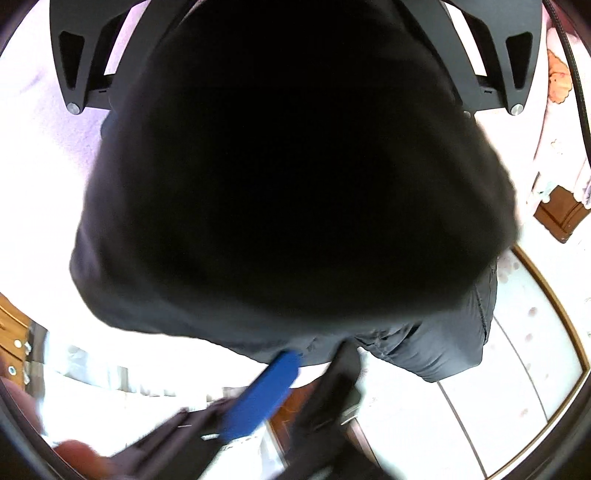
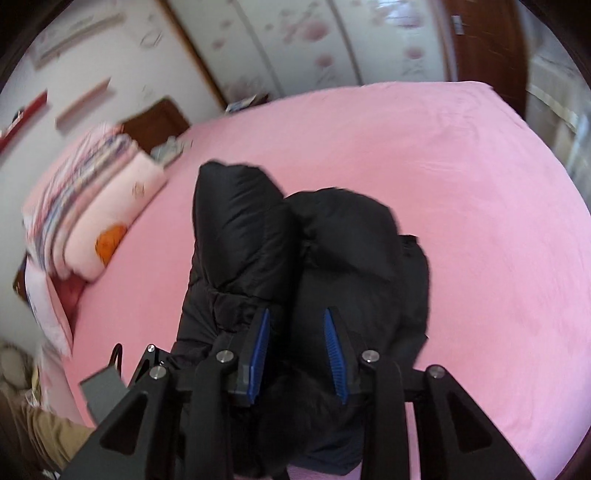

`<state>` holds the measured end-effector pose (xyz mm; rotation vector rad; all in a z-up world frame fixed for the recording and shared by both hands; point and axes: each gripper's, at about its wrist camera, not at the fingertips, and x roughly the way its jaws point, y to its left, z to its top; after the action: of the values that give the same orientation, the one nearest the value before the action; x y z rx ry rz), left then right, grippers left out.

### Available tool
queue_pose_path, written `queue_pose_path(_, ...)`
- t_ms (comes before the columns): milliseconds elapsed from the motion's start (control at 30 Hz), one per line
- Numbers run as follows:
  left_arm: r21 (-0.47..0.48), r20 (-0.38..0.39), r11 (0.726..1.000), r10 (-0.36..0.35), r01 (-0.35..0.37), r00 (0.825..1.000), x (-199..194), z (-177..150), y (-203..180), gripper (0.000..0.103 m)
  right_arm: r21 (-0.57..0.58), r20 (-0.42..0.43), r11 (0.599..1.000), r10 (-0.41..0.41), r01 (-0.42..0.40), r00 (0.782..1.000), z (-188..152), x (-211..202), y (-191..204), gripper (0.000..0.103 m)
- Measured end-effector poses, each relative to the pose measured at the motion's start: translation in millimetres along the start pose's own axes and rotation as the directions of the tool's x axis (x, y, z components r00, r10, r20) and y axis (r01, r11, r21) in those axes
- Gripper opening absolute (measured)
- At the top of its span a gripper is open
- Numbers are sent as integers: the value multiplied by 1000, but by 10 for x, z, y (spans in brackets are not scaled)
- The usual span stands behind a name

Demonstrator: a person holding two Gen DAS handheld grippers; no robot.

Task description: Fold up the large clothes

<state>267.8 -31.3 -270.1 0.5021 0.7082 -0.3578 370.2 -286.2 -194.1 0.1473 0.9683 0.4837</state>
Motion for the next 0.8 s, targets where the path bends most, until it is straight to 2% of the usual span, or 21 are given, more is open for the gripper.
queue_pose_path(133, -39, 6, 997, -59, 59, 998, -139, -106, 265, 102, -53, -16, 998, 41, -42, 999, 37, -41, 130, 31)
queue_pose_path(200, -57, 8, 994, -95, 95, 995, -207, -135, 401, 102, -70, -46, 997, 39, -42, 998, 28, 82, 140, 31)
queue_pose_path(267, -51, 6, 992, -117, 118, 993, -273, -172, 480, 102, -82, -79, 996, 11, -18, 997, 4, 211, 118, 31)
queue_pose_path(367, -18, 10, 986, -167, 168, 986, -420, -221, 732, 102, -74, -97, 997, 17, -24, 995, -32, 220, 54, 31)
queue_pose_path(400, -10, 19, 984, -179, 180, 984, -419, -134, 872, 102, -72, -98, 997, 18, -26, 995, -47, 216, 35, 29)
queue_pose_path(433, -6, 31, 981, -192, 192, 981, -487, -129, 935, 102, -75, -97, 997, 17, -24, 995, -69, 213, 20, 19)
queue_pose_path(467, -6, 49, 977, -212, 213, 976, -602, -165, 1051, 102, -76, -96, 997, 8, -15, 995, -92, 207, 8, 16)
queue_pose_path(567, -21, 99, 966, -253, 256, 962, -686, 37, 1358, 102, -67, -83, 997, -35, 29, 996, -182, 199, -48, 7)
queue_pose_path(600, -40, 124, 963, -259, 266, 958, -766, 33, 1532, 102, -56, -73, 998, -42, 38, 996, -218, 174, -82, 5)
queue_pose_path(667, -102, 151, 962, -238, 254, 960, -784, 96, 1894, 102, -38, -57, 997, -68, 66, 996, -280, 138, -150, 2)
queue_pose_path(700, -128, 154, 960, -228, 248, 961, -749, 183, 1919, 102, -26, -47, 996, -86, 85, 995, -318, 122, -191, 0)
queue_pose_path(733, -179, 157, 955, -210, 237, 965, -586, 352, 2097, 102, -7, -40, 994, -106, 106, 994, -367, 111, -245, 0)
queue_pose_path(767, -217, 155, 951, -191, 222, 969, -452, 517, 2057, 102, 18, -39, 992, -127, 128, 991, -427, 119, -312, 0)
queue_pose_path(800, -266, 142, 944, -162, 196, 976, -509, 425, 1974, 102, 48, -45, 990, -131, 133, 990, -499, 129, -372, 0)
